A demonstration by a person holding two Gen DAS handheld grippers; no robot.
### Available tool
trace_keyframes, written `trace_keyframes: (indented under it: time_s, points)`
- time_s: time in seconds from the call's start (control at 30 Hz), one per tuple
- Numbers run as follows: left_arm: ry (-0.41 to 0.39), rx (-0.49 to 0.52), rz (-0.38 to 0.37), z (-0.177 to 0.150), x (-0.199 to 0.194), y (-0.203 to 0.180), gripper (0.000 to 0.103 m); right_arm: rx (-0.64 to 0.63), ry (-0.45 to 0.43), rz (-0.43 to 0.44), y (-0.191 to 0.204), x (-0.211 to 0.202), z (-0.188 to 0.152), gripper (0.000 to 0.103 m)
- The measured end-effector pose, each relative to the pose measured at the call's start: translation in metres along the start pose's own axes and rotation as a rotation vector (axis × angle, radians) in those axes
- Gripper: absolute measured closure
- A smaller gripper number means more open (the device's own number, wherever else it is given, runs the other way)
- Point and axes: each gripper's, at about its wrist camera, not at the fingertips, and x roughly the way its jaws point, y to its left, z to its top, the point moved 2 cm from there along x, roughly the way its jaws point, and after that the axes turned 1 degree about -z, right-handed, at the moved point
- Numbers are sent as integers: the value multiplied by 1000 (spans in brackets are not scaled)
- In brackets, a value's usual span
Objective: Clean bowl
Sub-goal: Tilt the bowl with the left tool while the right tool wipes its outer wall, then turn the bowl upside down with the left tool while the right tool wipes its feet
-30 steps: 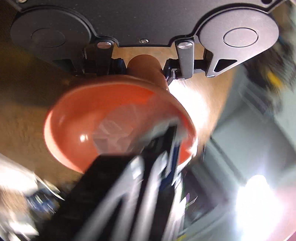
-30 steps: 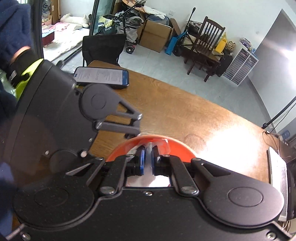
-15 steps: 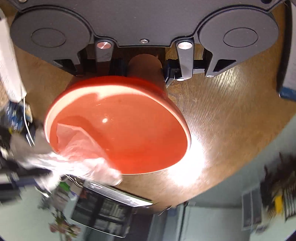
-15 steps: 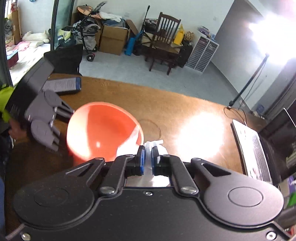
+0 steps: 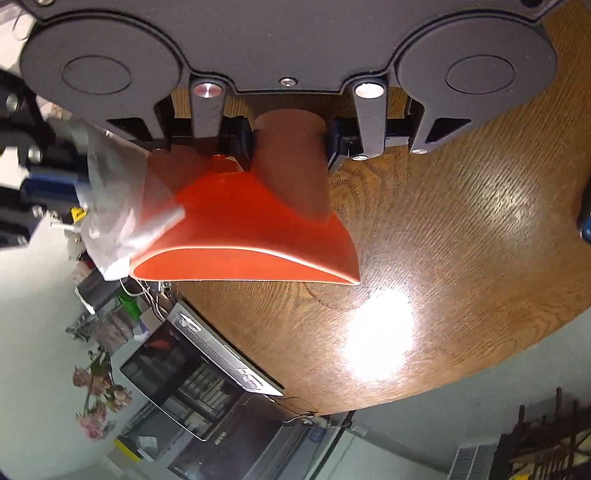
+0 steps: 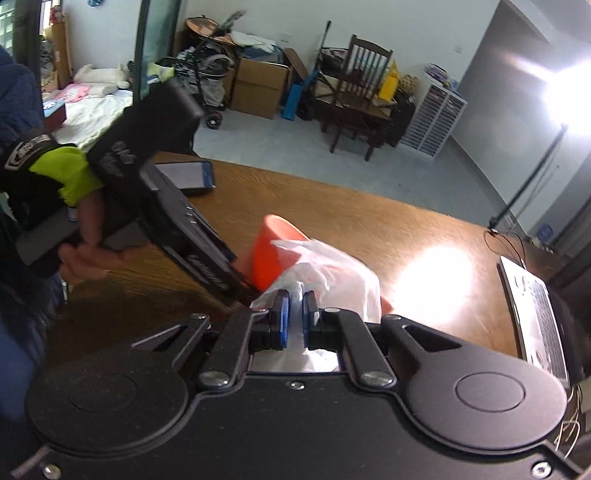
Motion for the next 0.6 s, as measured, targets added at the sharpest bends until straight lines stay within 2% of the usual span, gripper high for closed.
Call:
trace_keyframes:
  time_s: [0.1, 0.33, 0.6]
  points:
    - [2, -83, -26, 0, -1, 10, 66, 18, 11, -24, -4, 3, -4, 96]
    - [-24, -60, -90, 0, -19, 9, 66, 78, -6, -99, -18, 6, 1, 96]
    - [-63, -128, -223, 15, -53, 9, 66, 115, -43, -162, -45, -5, 2, 96]
